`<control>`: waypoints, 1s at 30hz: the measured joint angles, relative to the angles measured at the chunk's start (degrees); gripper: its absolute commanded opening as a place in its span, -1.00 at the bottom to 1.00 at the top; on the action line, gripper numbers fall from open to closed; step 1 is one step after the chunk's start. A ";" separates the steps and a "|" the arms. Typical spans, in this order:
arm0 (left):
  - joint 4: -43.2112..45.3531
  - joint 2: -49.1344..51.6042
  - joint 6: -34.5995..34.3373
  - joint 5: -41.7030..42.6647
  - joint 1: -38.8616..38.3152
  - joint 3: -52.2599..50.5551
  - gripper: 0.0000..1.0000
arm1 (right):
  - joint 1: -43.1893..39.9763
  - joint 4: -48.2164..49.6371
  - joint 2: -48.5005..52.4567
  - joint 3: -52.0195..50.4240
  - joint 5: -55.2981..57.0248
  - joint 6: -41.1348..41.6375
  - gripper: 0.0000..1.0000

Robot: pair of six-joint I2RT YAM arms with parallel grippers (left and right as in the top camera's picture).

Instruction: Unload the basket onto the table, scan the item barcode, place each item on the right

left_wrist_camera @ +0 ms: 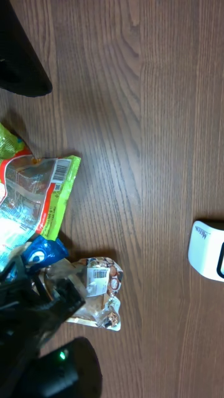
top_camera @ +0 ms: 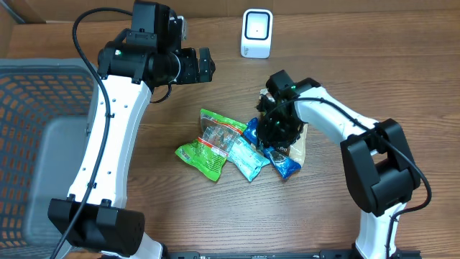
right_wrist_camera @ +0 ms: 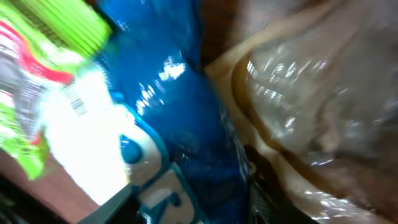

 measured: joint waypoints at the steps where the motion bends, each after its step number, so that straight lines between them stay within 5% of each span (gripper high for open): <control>1: 0.00 0.00 0.00 0.00 0.00 0.00 1.00 | -0.50 0.07 0.00 0.52 -0.66 -0.52 0.03; 18: 0.00 0.00 0.00 0.00 0.00 0.00 1.00 | -3.78 2.99 2.01 1.66 -7.67 -6.36 0.01; 20: 0.00 0.00 0.00 0.02 0.00 0.00 1.00 | -3.78 2.69 2.78 1.36 -7.87 -6.80 -0.16; 24: 0.00 0.00 0.00 0.00 0.00 0.00 0.99 | -3.87 1.92 3.28 1.05 -8.52 -8.24 -0.90; 30: 0.00 0.00 0.00 0.02 0.00 0.00 1.00 | -4.90 1.60 3.28 1.05 -9.57 -9.33 -0.93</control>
